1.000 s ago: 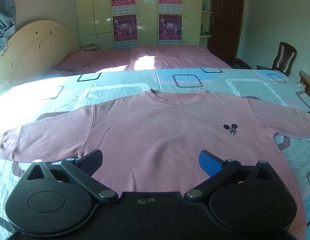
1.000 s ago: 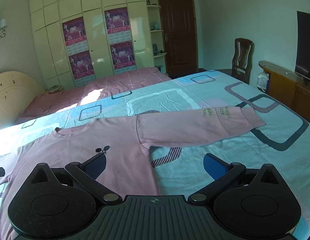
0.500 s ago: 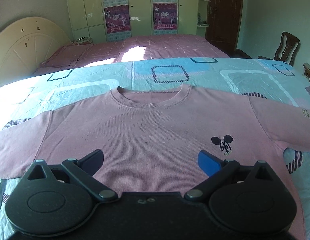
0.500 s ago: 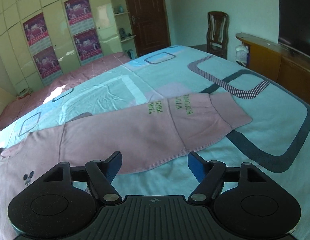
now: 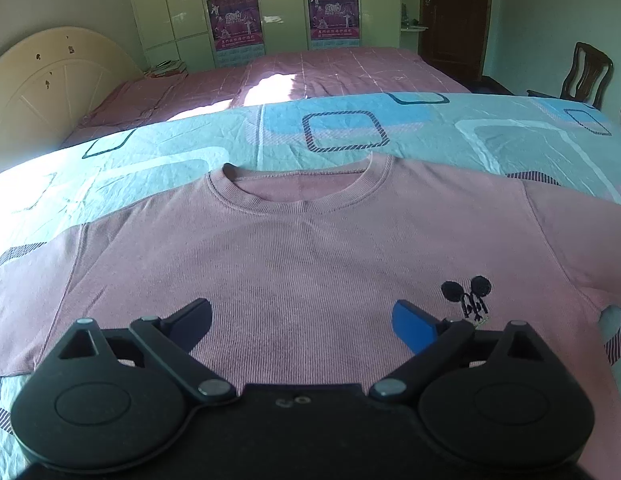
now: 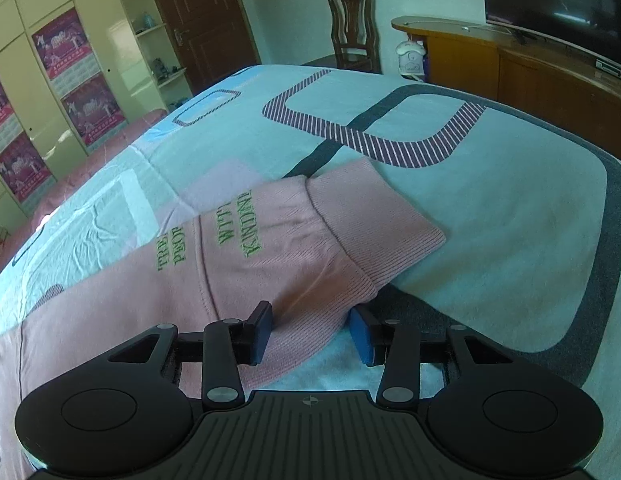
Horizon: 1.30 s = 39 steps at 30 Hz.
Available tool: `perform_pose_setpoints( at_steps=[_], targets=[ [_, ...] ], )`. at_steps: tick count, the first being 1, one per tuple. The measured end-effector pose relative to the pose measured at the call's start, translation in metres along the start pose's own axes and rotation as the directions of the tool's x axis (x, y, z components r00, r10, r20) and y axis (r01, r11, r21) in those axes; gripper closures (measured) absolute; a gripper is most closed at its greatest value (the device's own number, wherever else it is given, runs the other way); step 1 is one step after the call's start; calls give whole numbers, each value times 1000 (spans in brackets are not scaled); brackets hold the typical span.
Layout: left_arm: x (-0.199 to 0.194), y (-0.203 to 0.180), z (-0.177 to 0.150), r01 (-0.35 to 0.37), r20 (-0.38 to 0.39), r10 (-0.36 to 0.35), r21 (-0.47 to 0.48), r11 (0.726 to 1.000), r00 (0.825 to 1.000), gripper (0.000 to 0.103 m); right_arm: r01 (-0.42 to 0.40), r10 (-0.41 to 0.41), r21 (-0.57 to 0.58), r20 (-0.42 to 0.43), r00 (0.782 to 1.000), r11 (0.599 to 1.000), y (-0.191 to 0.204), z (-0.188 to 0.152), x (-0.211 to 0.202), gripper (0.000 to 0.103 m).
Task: Fold small clothes
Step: 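Move the right gripper to the sleeve cuff with printed text and grasp it, then carry the held sleeve across the sweatshirt body with the right gripper, then release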
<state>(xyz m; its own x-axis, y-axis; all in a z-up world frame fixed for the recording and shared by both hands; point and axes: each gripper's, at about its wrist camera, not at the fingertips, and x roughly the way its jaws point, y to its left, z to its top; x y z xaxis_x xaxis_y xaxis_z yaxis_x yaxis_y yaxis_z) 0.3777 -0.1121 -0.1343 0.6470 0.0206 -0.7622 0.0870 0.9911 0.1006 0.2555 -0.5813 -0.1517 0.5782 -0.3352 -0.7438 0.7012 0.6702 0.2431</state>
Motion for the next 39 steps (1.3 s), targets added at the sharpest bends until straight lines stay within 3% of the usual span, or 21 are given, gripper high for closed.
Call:
perform_pose_setpoints(
  at_steps=[2,3,4,9,16,19,24,30,33,36,38,39],
  targets=[
    [2,3,1,11,-2,-11,-6,1000,1000,11,0,-1,20,11,1000,1000,-4,5,3,78],
    [3,4,1,18,-5,-18,-10,1000,1000,12,-4,3,22,15,1000,1000,-5,7,4,95],
    [4,6,1,21,-8,-22,-13,1000,1000,13,-15,14,26,15,1000,1000,-5,8,4,99],
    [2,12,3,29,7,-29,-18,999,1000,17,-36,41,-65,85,996,997,21,10,-7,99],
    [-8,33,10,20,37,-18,-50,999,999,17,-178,215,-248,131,968,952,112,2,-36,99],
    [-13,47,10,12,52,-8,-59,998,999,17,-270,318,-335,97,943,903,165,-16,-47,99],
    [-17,75,3,-4,63,9,-75,997,998,17,-425,467,-454,-23,884,783,254,-70,-58,99],
    [-18,112,-7,-21,52,27,-113,993,998,17,-565,552,-519,-199,810,641,337,-150,-62,99],
    [-17,123,-9,-19,45,25,-128,992,999,17,-614,549,-519,-296,782,595,359,-183,-58,98],
    [-16,127,-9,5,50,2,-130,991,999,17,-616,524,-541,-335,783,573,372,-207,-58,97],
    [-16,121,-8,30,57,-24,-114,993,998,17,-627,525,-527,-351,775,573,367,-209,-61,83],
    [-16,116,-8,47,61,-42,-98,994,997,17,-633,533,-520,-350,770,573,362,-209,-65,60]
  ],
)
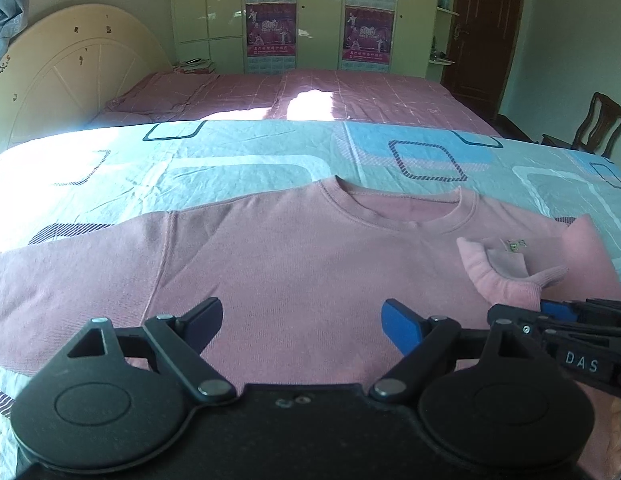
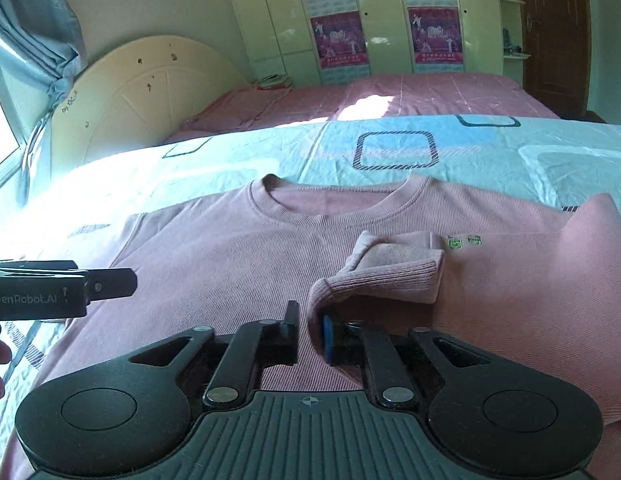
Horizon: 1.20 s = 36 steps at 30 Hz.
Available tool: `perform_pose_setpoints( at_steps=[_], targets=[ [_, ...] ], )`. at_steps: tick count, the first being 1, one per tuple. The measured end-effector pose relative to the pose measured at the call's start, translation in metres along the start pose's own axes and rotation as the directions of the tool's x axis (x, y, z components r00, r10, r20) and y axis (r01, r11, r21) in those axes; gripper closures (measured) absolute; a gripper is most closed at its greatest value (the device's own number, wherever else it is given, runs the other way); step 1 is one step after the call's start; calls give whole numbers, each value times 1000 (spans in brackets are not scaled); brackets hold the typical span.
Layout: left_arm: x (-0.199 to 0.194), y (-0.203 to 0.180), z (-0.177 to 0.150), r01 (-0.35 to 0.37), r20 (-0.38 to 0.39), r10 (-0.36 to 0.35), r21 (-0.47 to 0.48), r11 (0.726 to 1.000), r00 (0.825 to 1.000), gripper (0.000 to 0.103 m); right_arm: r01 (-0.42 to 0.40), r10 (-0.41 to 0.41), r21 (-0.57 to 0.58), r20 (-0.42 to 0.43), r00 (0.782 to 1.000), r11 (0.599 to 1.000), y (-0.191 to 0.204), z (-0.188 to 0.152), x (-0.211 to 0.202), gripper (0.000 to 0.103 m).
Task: Fold small clothes
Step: 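Carry the held sleeve across the sweatshirt body with the right gripper, then release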
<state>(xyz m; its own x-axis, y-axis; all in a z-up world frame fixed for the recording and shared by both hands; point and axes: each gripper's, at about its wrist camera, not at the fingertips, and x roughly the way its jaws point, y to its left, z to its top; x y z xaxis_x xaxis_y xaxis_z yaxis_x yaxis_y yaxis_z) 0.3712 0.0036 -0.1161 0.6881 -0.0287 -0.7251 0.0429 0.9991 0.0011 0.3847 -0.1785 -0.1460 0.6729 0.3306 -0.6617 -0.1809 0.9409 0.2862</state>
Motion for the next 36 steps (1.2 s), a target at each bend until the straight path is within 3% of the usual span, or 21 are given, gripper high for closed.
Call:
perform_pose_setpoints(
  at_steps=[1,2,6,11,13,18,24,26,28,31,32,33,34,36],
  targets=[
    [0,-6,-1,22,0,-22,18,1000,1000,17,5,-5,-4,9,1000,1000,0,-2,-6,40],
    [2,-13,-2,44,-3,-44,35,998,999,17,15,-15,-15,20,1000,1000,0,-4,-12,38],
    [4,-47,-8,111,-7,-111,118,987,994,17,45,-45,11,41,998,999,-17,-2,-43,38],
    [11,-99,-23,206,-49,-200,254,945,979,17,236,-237,23,59,970,971,-55,-22,-82,38],
    [19,-119,-29,208,-38,-206,308,928,978,19,301,-303,42,41,952,953,-74,-34,-90,38],
    [42,-147,-38,164,-43,-159,382,909,986,29,372,-374,127,-5,927,920,-111,-57,-105,38],
    [63,-140,-30,153,-20,-154,320,935,988,57,415,-414,163,-45,909,895,-136,-68,-102,39],
    [65,-135,-24,168,-12,-172,296,941,985,81,417,-417,166,-37,908,893,-139,-65,-98,39],
    [67,-129,-18,173,-9,-176,245,954,984,90,398,-399,179,-28,916,900,-140,-62,-94,39],
    [58,-111,-6,194,41,-202,145,970,979,92,387,-391,190,-17,920,902,-142,-56,-86,39],
    [54,-106,-3,199,60,-207,123,972,977,92,384,-389,189,-15,921,904,-142,-54,-82,42],
    [49,-98,3,216,75,-222,82,973,972,92,381,-385,186,-16,923,905,-142,-52,-78,55],
    [45,-88,9,232,91,-234,36,972,968,92,381,-384,186,-19,923,906,-142,-51,-75,62],
    [34,-73,18,233,137,-229,-15,972,964,92,378,-383,185,-11,924,907,-142,-47,-69,62]
  ],
)
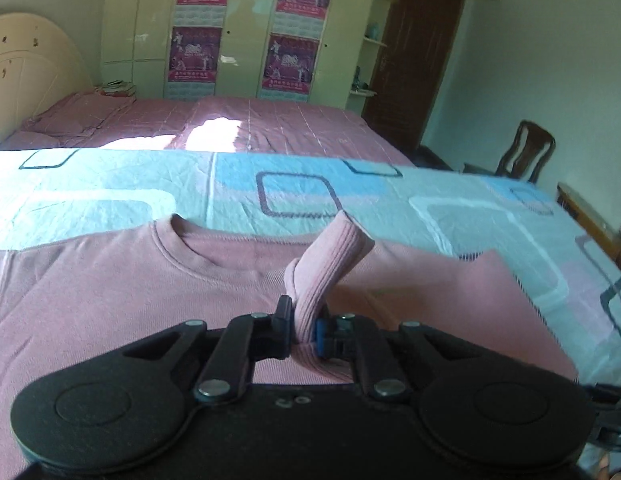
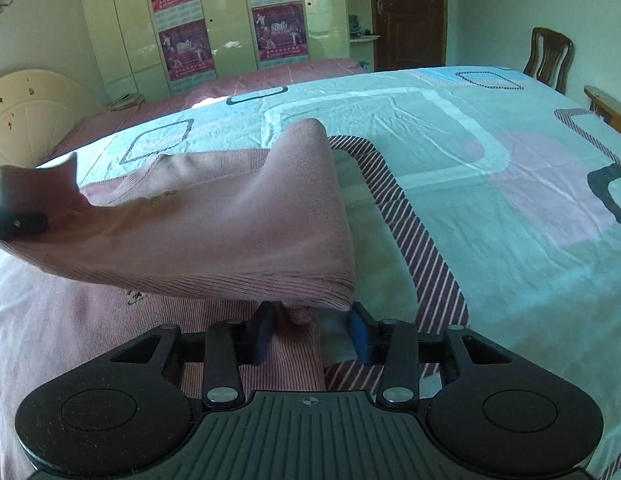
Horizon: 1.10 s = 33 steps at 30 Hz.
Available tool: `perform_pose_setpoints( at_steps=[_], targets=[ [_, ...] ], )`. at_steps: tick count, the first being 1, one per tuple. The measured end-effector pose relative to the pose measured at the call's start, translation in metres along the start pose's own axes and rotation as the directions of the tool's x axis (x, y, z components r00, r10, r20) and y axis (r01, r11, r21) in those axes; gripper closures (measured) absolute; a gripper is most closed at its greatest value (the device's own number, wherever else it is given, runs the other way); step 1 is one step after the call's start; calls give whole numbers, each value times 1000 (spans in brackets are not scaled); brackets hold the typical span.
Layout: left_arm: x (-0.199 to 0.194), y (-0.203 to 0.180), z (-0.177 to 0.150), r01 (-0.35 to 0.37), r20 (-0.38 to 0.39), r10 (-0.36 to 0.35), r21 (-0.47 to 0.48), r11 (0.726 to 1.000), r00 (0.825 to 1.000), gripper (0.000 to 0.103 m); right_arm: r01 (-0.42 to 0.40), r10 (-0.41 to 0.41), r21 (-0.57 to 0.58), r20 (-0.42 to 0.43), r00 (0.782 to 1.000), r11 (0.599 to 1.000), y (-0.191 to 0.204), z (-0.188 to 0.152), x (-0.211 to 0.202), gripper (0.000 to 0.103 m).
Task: Fold small clothes
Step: 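Carry the held sleeve across the sweatshirt body with the right gripper, then release, then move the left gripper to the other sleeve cuff and grasp it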
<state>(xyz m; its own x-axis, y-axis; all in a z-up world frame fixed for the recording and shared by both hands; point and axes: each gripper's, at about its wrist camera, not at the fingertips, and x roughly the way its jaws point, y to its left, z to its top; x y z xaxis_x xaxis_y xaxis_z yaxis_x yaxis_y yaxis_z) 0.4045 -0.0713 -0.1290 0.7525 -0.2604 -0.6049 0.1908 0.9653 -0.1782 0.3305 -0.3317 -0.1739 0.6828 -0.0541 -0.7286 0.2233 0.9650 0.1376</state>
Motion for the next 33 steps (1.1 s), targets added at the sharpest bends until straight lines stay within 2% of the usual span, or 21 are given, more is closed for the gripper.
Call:
perform_pose_setpoints(
  at_steps=[2,3,4,10,13,14,15,18,19,22,23,24,25,27,30,33],
  targets=[
    [-10,14,5,-18,33,19,-34,999,999,92,-1,1,4,5,1000,1000,3,3,4,62],
    [-12,19,5,-25,37,27,-38,999,999,92,-5,4,5,6,1000,1000,4,5,5,73],
    [-14,27,3,-44,39,46,-35,998,998,92,-2,2,3,0,1000,1000,5,6,7,91],
    [4,60,-32,-116,-70,111,-77,990,991,92,19,-20,27,31,999,999,-1,3,-1,94],
    [12,64,-45,-124,-116,113,-96,988,987,91,14,-14,25,2,1000,1000,-2,-3,-2,93],
    [9,64,-45,-127,-112,116,-92,988,987,87,3,-3,2,-8,1000,1000,0,-3,-5,93],
    [8,64,-44,-126,-115,116,-89,988,987,85,-9,9,-15,-25,1000,1000,0,-3,-7,93],
    [-2,72,-39,-146,-123,132,-115,983,984,49,-48,47,-21,-42,998,999,-6,-7,-22,92],
    [-8,78,-40,-173,-110,159,-133,976,981,35,-48,47,-23,-40,998,999,-8,-9,-28,91],
    [-30,94,-40,-252,-36,249,-162,954,968,36,-50,50,-6,-3,999,999,-14,-7,-44,91],
    [-35,97,-38,-255,-16,256,-167,952,966,36,-53,53,1,9,999,999,-15,-3,-46,90],
    [-37,96,-34,-252,-2,255,-160,954,967,36,-60,60,9,11,998,998,-16,3,-44,85],
    [-37,93,-30,-246,9,250,-140,959,968,36,-66,66,20,14,998,998,-17,10,-41,71],
    [-32,83,-23,-218,21,221,-108,970,975,36,-74,73,35,26,997,997,-16,24,-29,58],
    [-19,67,-16,-155,17,157,-86,984,988,36,-78,78,39,14,997,996,-12,43,-4,58],
    [2,52,-18,-139,-10,138,-27,990,990,36,-75,76,43,-10,997,996,-9,63,30,58]
  ],
)
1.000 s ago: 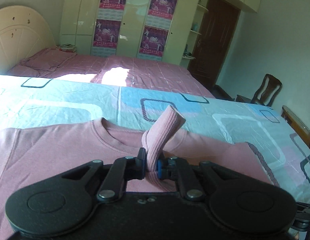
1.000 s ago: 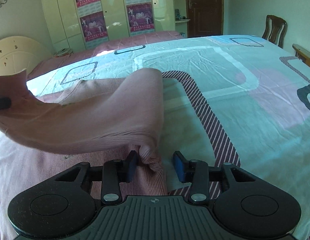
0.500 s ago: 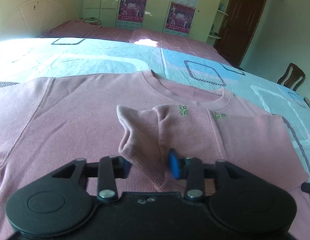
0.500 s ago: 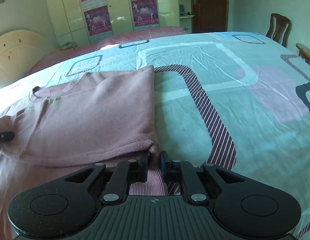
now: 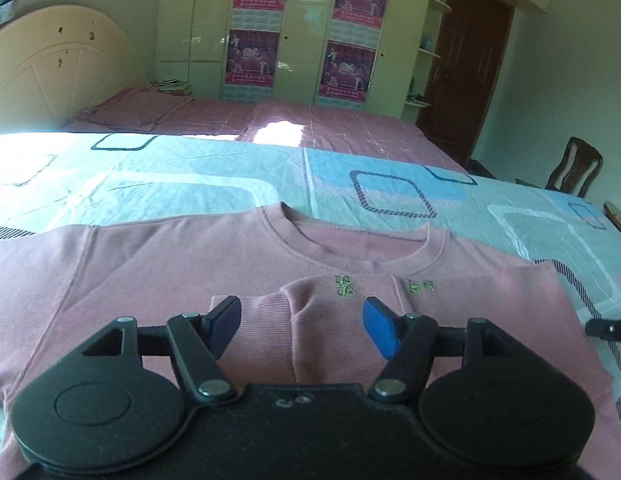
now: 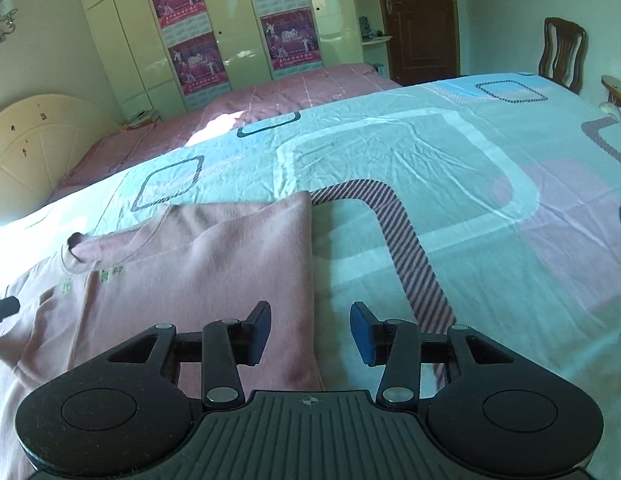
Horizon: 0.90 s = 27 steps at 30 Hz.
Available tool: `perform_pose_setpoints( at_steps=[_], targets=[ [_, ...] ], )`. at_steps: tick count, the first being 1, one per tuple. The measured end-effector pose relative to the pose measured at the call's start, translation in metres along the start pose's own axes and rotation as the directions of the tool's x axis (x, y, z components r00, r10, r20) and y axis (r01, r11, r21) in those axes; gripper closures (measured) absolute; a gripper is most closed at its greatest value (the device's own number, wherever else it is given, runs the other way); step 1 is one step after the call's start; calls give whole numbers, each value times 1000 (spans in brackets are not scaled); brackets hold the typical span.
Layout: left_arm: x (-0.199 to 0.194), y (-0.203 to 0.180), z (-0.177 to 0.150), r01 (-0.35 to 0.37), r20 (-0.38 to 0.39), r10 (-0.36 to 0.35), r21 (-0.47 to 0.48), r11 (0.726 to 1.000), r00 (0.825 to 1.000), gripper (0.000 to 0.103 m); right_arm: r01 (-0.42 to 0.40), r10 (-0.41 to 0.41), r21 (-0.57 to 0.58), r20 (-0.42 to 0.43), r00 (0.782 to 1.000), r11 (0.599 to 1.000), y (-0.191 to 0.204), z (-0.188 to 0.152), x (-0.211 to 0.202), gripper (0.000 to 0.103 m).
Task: Fold small clothes
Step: 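Move the left gripper to the other sleeve cuff and grasp it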
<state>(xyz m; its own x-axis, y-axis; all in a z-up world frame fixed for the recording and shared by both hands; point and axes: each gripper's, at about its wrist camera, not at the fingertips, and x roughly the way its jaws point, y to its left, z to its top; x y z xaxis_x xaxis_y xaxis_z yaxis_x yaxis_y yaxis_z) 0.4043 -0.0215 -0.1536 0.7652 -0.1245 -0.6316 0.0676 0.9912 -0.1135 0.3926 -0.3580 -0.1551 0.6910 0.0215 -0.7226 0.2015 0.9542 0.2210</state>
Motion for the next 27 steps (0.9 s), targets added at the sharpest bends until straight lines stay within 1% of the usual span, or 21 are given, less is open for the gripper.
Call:
perform_pose_setpoints(
  at_steps=[2,5,7,8,9,10,11,13,15,17,19,22,24,27],
  targets=[
    [12,-1,-3,-15,-30,15,-4,1000,999,39,-1,1,0,-9,1000,1000,2,10,19,59],
    [28,6,-6,-57,-76,55,-30,998,996,40,-24,26,67,-24,999,997,-4,24,44,59],
    [30,13,-11,-74,-86,70,-40,996,994,40,-41,44,114,-19,999,993,-9,33,56,59],
    [31,14,-11,-75,-86,73,-31,997,994,40,-47,50,126,-18,999,991,-10,38,61,61],
    [31,13,-12,-77,-88,75,-20,997,993,40,-57,61,131,-22,998,990,-11,40,66,83],
    [31,11,-11,-80,-89,79,-7,997,993,40,-60,65,137,-34,997,989,-11,44,73,94],
    [31,10,-11,-83,-89,82,-4,997,993,40,-58,63,138,-35,997,989,-10,45,75,94],
    [30,9,-11,-90,-90,89,-3,996,992,40,-36,38,75,-20,999,997,-3,44,73,95],
    [31,7,-12,-100,-85,100,10,995,991,38,33,-33,-14,17,999,999,3,40,72,95],
    [33,2,-12,-118,-77,121,36,992,990,36,44,-44,-37,21,999,998,5,37,73,95],
    [30,1,-9,-122,-94,124,26,992,988,38,62,-60,-89,28,998,994,12,38,70,95],
    [19,5,-2,-118,-100,119,13,993,988,36,54,-49,-94,55,997,994,15,37,50,94],
    [10,9,0,-120,-105,120,7,993,987,33,16,-10,-121,55,998,992,24,30,34,94],
    [-9,20,1,-120,-101,117,-22,993,988,32,-62,68,-162,32,997,985,46,12,14,94]
  ],
)
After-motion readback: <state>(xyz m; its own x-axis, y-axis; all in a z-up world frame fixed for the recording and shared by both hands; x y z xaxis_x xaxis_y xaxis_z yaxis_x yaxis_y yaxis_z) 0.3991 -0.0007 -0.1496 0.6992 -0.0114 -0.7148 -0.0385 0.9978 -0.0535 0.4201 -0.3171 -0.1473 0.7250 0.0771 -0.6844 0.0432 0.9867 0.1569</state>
